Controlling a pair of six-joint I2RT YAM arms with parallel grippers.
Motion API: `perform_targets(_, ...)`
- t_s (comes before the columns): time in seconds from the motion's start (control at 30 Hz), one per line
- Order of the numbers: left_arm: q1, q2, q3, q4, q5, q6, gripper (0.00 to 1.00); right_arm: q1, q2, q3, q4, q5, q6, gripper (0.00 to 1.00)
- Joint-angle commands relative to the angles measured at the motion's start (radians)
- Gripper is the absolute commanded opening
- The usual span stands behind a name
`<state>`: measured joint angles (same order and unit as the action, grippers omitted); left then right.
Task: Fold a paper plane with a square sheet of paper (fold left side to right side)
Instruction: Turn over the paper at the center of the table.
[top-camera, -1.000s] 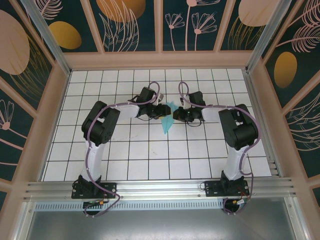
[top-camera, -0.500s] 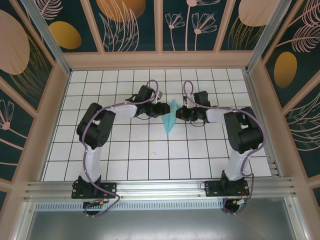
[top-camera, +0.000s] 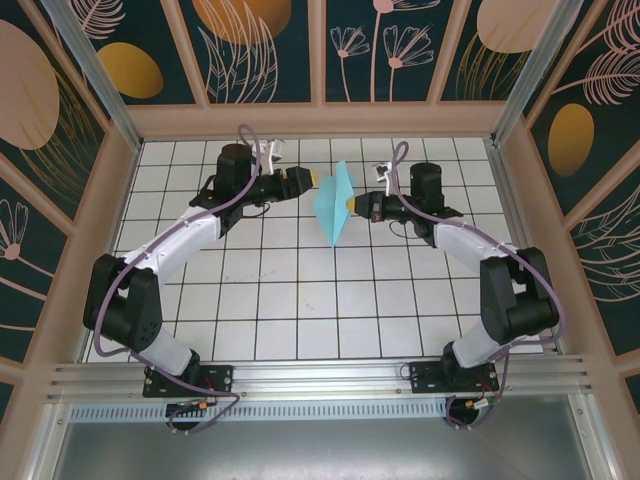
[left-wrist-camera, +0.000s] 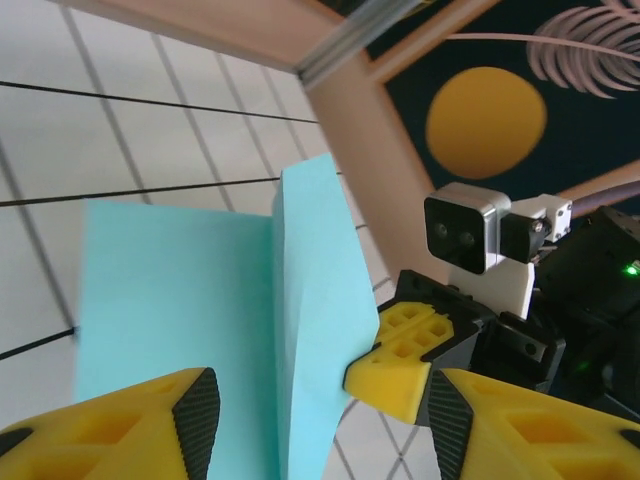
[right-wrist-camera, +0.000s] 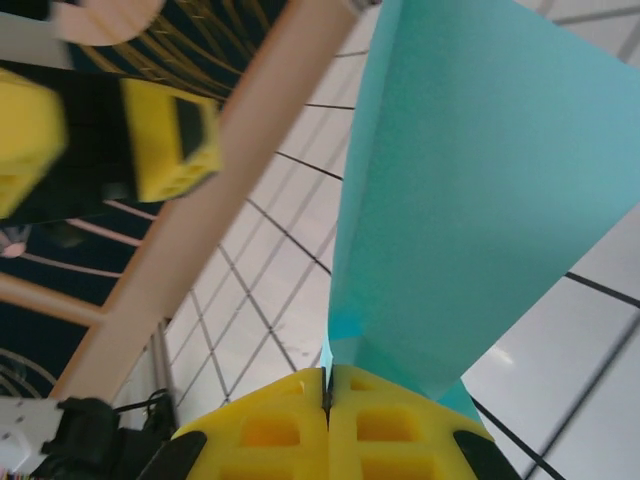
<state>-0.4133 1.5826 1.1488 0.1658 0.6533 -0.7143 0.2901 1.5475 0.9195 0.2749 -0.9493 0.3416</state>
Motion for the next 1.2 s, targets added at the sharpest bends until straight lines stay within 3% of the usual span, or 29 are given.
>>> perform_targets(0.0, -0.005, -0.002, -0.04, 0.148, 0.126, -0.061, 0.61, 0.021, -0.041, 0.027, 0.066, -0.115, -0.027, 0.06)
perform_targets(0.17, -0.009, -0.008, -0.066, 0.274, 0.206, -0.119, 0.6, 0.064, -0.034, 0.074, 0.048, -0.131, -0.026, 0.05)
perform_targets(0.47, -0.01, 0.002, -0.057, 0.207, 0.185, -0.093, 0.56, 0.118, -0.012, 0.114, 0.05, -0.154, -0.029, 0.05)
perform_targets(0.83, -0.01, 0.001, -0.06, 0.224, 0.203, -0.105, 0.28, 0.126, 0.01, 0.112, 0.064, -0.157, -0.004, 0.05)
perform_targets(1.17, -0.01, 0.002, -0.061, 0.184, 0.184, -0.079, 0.17, 0.116, 0.014, 0.104, 0.053, -0.163, -0.001, 0.05)
